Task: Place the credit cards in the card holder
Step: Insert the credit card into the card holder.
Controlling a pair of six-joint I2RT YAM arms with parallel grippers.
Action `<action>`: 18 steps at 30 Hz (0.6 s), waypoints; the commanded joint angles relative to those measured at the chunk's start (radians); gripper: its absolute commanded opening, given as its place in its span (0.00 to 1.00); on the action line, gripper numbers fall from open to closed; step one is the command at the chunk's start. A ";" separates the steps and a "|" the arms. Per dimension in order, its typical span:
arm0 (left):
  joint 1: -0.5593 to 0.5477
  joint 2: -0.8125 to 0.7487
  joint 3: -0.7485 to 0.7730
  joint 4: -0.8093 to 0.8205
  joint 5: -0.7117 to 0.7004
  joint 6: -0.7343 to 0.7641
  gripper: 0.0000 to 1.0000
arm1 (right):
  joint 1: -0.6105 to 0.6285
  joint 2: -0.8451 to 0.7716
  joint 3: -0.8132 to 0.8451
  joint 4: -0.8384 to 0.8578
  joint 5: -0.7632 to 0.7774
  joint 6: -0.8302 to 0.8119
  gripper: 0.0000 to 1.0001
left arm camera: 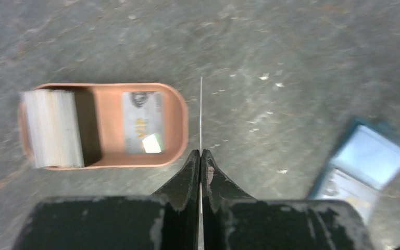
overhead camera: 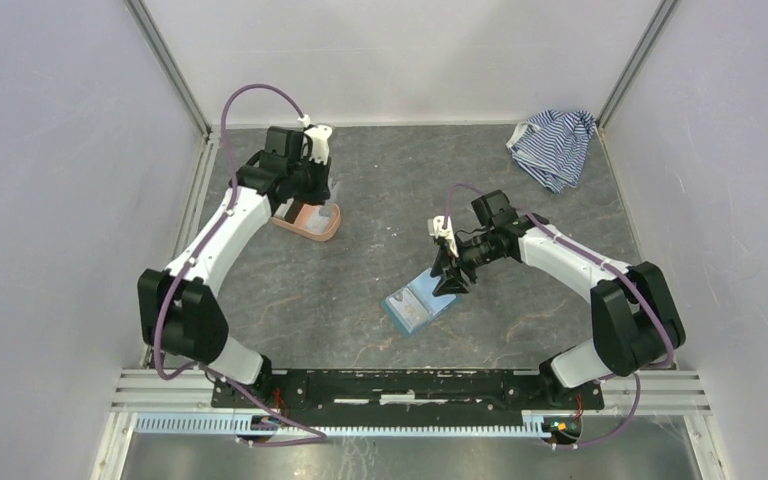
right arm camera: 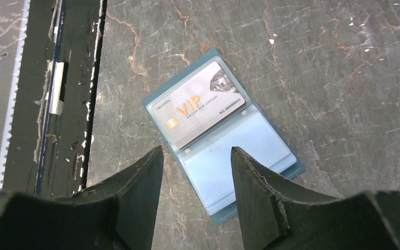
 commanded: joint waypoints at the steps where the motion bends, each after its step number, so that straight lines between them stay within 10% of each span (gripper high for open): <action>1: 0.002 -0.147 -0.178 0.222 0.274 -0.187 0.02 | -0.001 -0.064 0.011 0.023 0.029 -0.021 0.57; 8: -0.047 -0.379 -0.629 0.775 0.499 -0.600 0.02 | -0.043 -0.108 -0.024 0.066 0.051 0.012 0.58; 18: -0.344 -0.494 -1.007 1.339 0.259 -1.053 0.02 | -0.134 -0.115 -0.068 0.146 -0.007 0.094 0.58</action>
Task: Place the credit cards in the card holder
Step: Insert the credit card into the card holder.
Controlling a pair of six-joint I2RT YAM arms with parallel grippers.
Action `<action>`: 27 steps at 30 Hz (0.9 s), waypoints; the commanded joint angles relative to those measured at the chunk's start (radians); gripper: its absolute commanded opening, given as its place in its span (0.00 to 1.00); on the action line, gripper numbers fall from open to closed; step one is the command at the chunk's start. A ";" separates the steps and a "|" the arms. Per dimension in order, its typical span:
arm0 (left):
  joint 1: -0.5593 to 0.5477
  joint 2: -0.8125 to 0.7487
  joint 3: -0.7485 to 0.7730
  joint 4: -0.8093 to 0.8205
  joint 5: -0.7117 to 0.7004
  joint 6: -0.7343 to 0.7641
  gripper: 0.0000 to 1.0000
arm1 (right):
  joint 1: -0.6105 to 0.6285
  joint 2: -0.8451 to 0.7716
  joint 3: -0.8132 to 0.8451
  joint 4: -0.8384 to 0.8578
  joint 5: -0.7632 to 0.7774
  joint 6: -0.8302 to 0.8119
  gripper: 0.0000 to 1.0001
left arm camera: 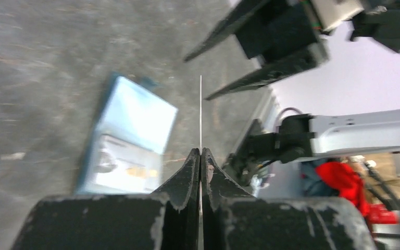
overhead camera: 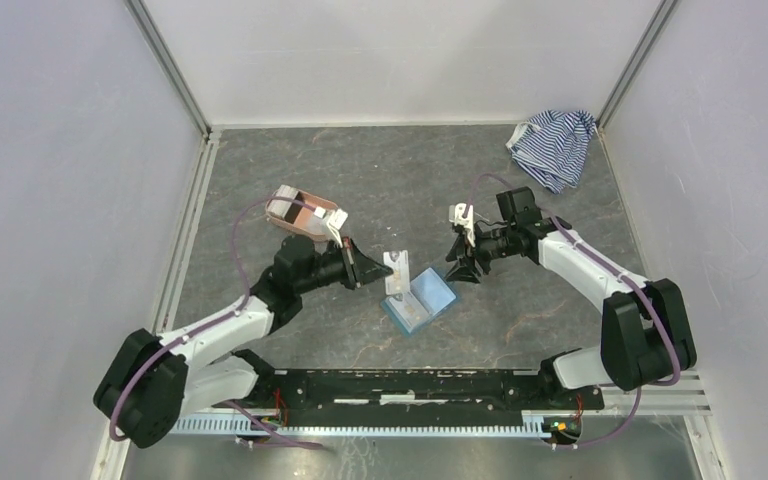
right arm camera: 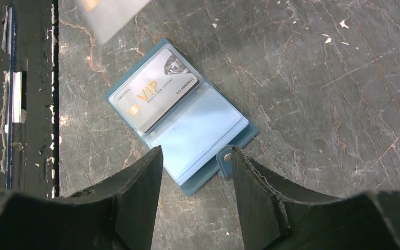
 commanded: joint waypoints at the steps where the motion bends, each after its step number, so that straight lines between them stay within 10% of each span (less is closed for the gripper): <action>1: -0.104 -0.034 -0.129 0.431 -0.155 -0.300 0.02 | -0.021 -0.028 -0.041 0.114 -0.054 0.097 0.58; 14: -0.304 0.109 -0.264 0.635 -0.457 -0.527 0.02 | -0.021 0.013 -0.137 0.368 -0.041 0.360 0.56; 27: -0.371 0.356 -0.295 0.759 -0.459 -0.544 0.02 | 0.068 0.128 -0.078 0.292 0.052 0.338 0.28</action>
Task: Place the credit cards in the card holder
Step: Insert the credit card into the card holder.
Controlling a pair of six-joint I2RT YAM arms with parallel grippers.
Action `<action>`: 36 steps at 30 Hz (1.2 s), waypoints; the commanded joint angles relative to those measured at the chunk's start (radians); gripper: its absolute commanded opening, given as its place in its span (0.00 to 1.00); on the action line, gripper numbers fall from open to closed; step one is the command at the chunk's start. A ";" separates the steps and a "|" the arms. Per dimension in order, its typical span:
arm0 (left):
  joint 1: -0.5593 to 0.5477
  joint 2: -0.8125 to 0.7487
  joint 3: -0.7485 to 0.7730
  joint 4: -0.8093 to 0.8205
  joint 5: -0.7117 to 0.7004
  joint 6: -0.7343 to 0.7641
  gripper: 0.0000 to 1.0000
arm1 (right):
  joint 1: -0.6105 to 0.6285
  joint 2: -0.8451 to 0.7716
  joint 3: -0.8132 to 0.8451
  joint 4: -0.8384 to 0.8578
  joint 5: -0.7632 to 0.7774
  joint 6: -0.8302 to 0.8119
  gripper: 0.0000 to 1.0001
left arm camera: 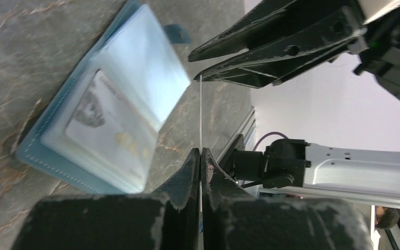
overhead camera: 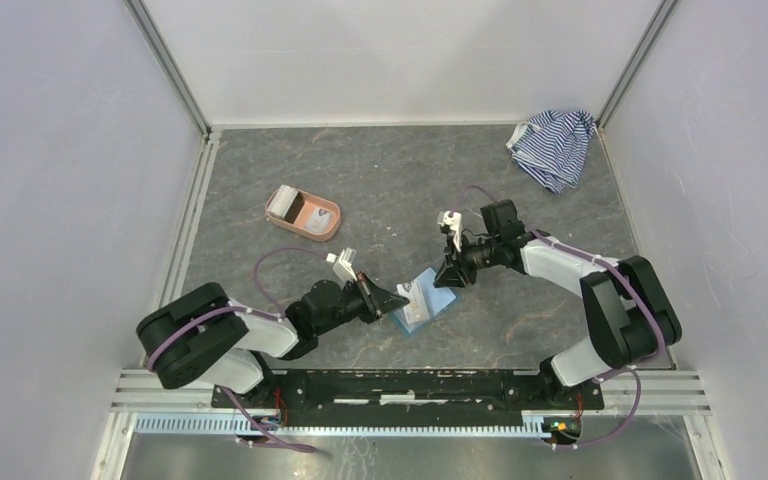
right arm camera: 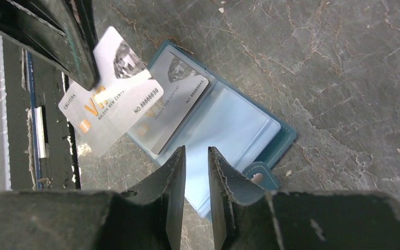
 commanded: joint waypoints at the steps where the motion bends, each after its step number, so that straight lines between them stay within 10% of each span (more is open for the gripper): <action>1: -0.013 0.077 -0.026 0.132 -0.036 -0.063 0.02 | 0.031 0.030 0.051 -0.013 0.054 -0.017 0.27; 36: -0.034 0.232 0.035 0.046 -0.040 -0.268 0.02 | 0.052 0.152 0.129 -0.114 0.191 -0.058 0.27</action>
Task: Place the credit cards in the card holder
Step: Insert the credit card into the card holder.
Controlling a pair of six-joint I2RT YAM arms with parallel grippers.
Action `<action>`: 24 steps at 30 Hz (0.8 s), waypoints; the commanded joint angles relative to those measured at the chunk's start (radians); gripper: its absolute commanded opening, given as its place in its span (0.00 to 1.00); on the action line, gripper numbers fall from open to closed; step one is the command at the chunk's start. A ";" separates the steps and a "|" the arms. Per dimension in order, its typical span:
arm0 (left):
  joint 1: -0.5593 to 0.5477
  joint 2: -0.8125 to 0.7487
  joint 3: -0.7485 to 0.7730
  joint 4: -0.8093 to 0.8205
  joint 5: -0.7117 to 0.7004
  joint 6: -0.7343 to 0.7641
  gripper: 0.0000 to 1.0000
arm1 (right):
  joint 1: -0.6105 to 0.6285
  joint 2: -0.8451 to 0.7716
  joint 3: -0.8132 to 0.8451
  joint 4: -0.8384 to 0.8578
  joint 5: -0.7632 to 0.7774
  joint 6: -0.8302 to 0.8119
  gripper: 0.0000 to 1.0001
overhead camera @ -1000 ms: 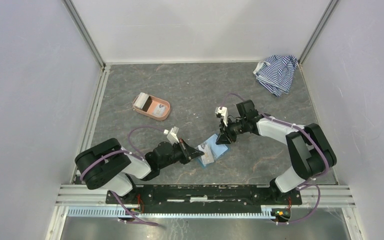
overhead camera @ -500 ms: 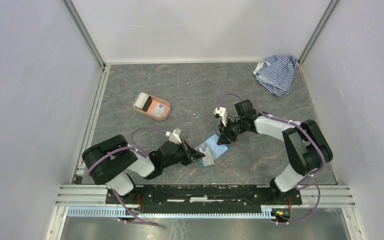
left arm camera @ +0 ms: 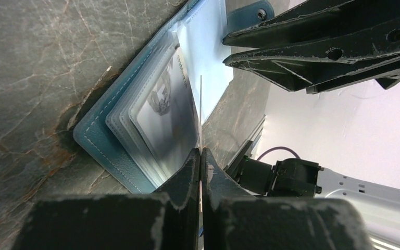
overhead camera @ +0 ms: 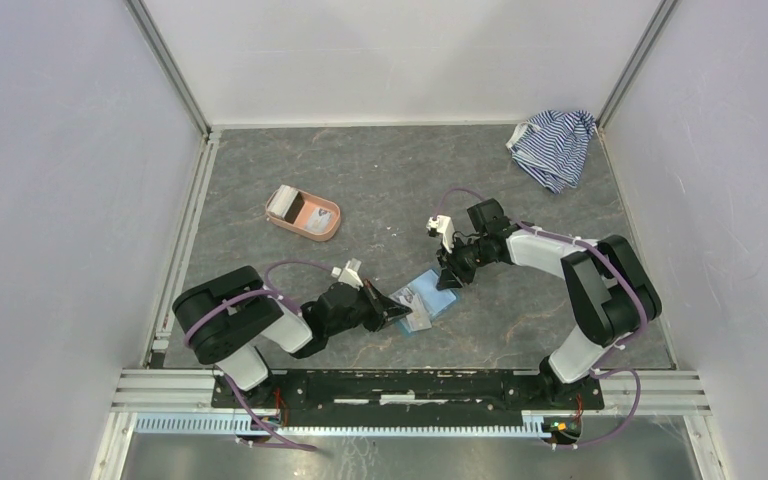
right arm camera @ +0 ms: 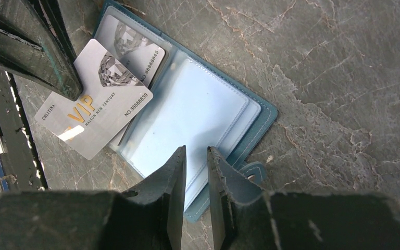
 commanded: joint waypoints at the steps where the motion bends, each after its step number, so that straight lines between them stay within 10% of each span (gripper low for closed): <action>1: -0.005 0.005 0.004 0.035 -0.015 -0.085 0.02 | 0.007 0.007 0.037 -0.003 0.011 -0.017 0.27; 24: 0.013 0.086 -0.016 0.071 -0.013 -0.145 0.02 | 0.011 0.011 0.049 -0.021 0.028 -0.025 0.27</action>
